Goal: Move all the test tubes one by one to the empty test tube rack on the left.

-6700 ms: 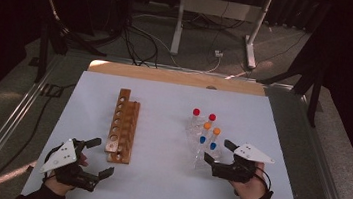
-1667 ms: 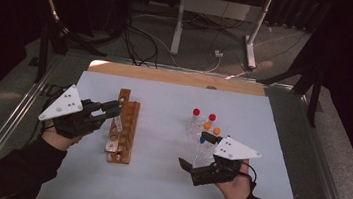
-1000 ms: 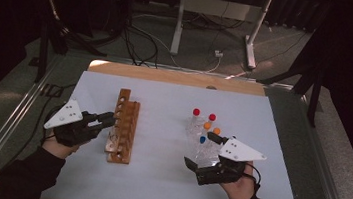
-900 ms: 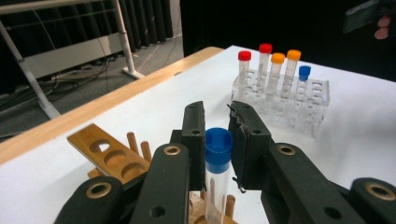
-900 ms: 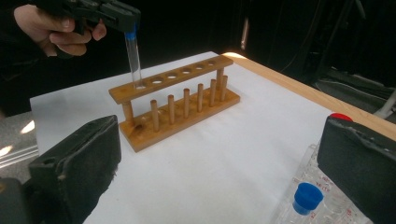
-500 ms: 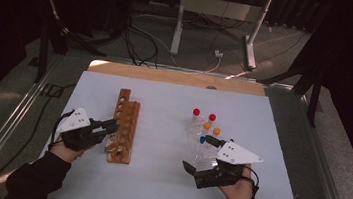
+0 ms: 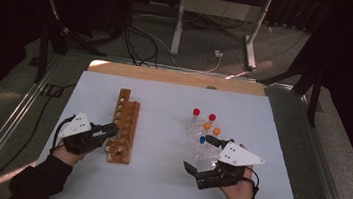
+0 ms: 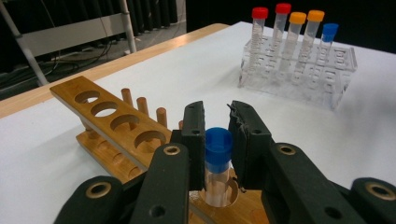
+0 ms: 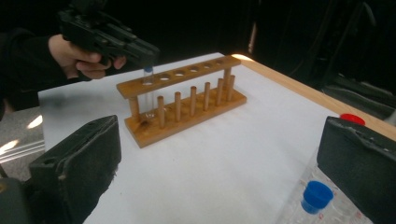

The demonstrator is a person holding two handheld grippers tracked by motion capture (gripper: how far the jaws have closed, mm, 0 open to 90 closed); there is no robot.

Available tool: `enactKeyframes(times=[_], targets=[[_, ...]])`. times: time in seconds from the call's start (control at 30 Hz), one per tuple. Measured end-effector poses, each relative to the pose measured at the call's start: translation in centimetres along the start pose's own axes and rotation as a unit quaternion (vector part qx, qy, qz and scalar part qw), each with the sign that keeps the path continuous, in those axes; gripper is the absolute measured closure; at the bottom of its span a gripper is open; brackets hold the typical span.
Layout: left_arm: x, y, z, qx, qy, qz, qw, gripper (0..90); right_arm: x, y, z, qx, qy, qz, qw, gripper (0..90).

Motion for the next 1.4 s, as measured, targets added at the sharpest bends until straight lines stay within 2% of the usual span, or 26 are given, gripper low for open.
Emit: enactKeyframes(times=[0.07, 0.13, 0.17, 0.2, 0.27, 0.3, 0.4, 0.43, 0.47, 0.5, 0.53, 0.57, 0.6, 0.63, 0.73, 0.8, 0.83, 0.87, 1.0, 1.1, 1.17, 1.23, 1.3, 1.33, 1.4], targets=[[-0.1, 0.0, 0.0, 0.001, 0.004, -0.004, 1.0000, 77.9, -0.1, 0.0, 0.0, -0.001, 0.004, 0.001, 1.0000, 0.0], [0.0, 0.0, 0.0, 0.001, -0.002, -0.003, 1.0000, 77.2, -0.3, 0.0, -0.1, -0.001, 0.016, 0.000, 0.9999, 0.0], [0.0, 0.0, 0.0, -0.005, -0.011, -0.001, 0.9999, 76.5, -0.2, 0.0, 0.0, -0.001, 0.013, -0.007, 0.9999, 0.0], [0.0, 0.1, 0.0, -0.006, -0.009, -0.002, 0.9999, 75.8, -0.1, 0.1, 0.0, 0.003, 0.010, -0.011, 0.9999, 0.0], [0.0, 0.0, -0.1, -0.011, -0.011, 0.004, 0.9999, 63.4, -0.1, 0.2, 0.2, 0.004, 0.013, -0.013, 0.9998, 0.0], [-0.2, 0.3, 0.2, -0.006, -0.008, 0.012, 0.9999, 56.5, 0.0, 0.3, 0.3, 0.003, 0.013, -0.013, 0.9998, 0.0], [-0.2, 0.8, 0.7, 0.003, -0.006, 0.018, 0.9998, 39.3, 0.2, 0.5, 0.8, 0.010, 0.012, -0.022, 0.9996, 0.0], [-0.1, 1.4, 1.4, 0.014, -0.009, 0.025, 0.9996, 35.3, 0.2, 0.5, 1.0, 0.008, 0.015, -0.033, 0.9993, 0.0], [-0.1, 1.4, 1.4, 0.014, -0.009, 0.025, 0.9996, 31.4, 0.3, 0.5, 1.2, 0.010, 0.017, -0.041, 0.9990, 0.0], [0.0, 1.7, 1.7, 0.018, -0.010, 0.027, 0.9994, 25.4, 0.4, 0.4, 1.3, 0.011, 0.015, -0.045, 0.9988, 0.0], [0.4, 2.1, 2.4, 0.018, -0.021, 0.027, 0.9993, 19.5, 0.6, 0.3, 1.5, 0.009, 0.012, -0.043, 0.9989, 0.0], [0.4, 2.1, 2.4, 0.018, -0.021, 0.027, 0.9993, 16.2, 0.6, 0.3, 1.5, 0.009, 0.012, -0.043, 0.9989, 0.0], [0.6, 2.2, 2.7, 0.021, -0.020, 0.026, 0.9993, 16.2, 0.8, 0.2, 1.6, 0.011, 0.004, -0.039, 0.9992, 0.0], [0.9, 2.3, 3.0, 0.021, -0.023, 0.026, 0.9992, 10.4, 1.1, -0.2, 1.7, 0.008, -0.008, -0.032, 0.9994, 0.0], [1.7, 2.4, 3.8, 0.023, -0.039, 0.031, 0.9985, 2.3, 1.5, -1.0, 1.8, -0.002, -0.030, -0.021, 0.9993, 0.0], [2.2, 2.3, 4.3, 0.026, -0.044, 0.034, 0.9981, 2.3, 1.6, -1.3, 1.7, -0.004, -0.031, -0.022, 0.9993, 0.0], [2.5, 2.2, 4.5, 0.029, -0.050, 0.033, 0.9978, 1.7, 1.9, -1.9, 1.6, -0.010, -0.033, -0.034, 0.9988, 0.0], [2.9, 1.9, 4.8, 0.025, -0.052, 0.034, 0.9977, 1.7, 2.1, -2.3, 1.6, -0.012, -0.035, -0.035, 0.9987, 0.0], [3.4, 1.3, 5.1, 0.025, -0.056, 0.034, 0.9975, 1.7, 2.8, -3.4, 1.5, -0.022, -0.045, -0.044, 0.9978, 0.0], [3.7, 0.8, 5.4, 0.033, -0.064, 0.041, 0.9966, 1.7, 3.6, -4.5, 1.2, -0.029, -0.052, -0.060, 0.9964, 0.0], [3.9, 0.5, 5.4, 0.030, -0.071, 0.044, 0.9961, 1.7, 4.0, -5.1, 1.0, -0.032, -0.055, -0.069, 0.9956, 6.3], [4.1, 0.1, 5.4, 0.026, -0.073, 0.043, 0.9961, 1.7, 4.5, -5.6, 0.8, -0.034, -0.062, -0.076, 0.9946, 7.3], [4.1, -0.1, 5.4, 0.024, -0.073, 0.042, 0.9962, 1.7, 4.8, -6.0, 0.5, -0.039, -0.060, -0.080, 0.9942, 16.9], [4.2, -0.1, 5.4, 0.026, -0.074, 0.042, 0.9960, 1.7, 4.9, -6.1, 0.3, -0.038, -0.059, -0.083, 0.9941, 17.0], [4.2, -0.2, 5.4, 0.026, -0.075, 0.040, 0.9960, 1.7, 5.3, -6.5, 0.0, -0.047, -0.060, -0.091, 0.9929, 30.0]])
Point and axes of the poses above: each handheld gripper's, and its own axes: z roughly backward along the jaws, y roughly out of its top, x roughly to its right, the point moved 8 cm from there along -z, roughly forward along the jaws, and after that the axes turned 15 degrees about y, right-handed, at the moved point
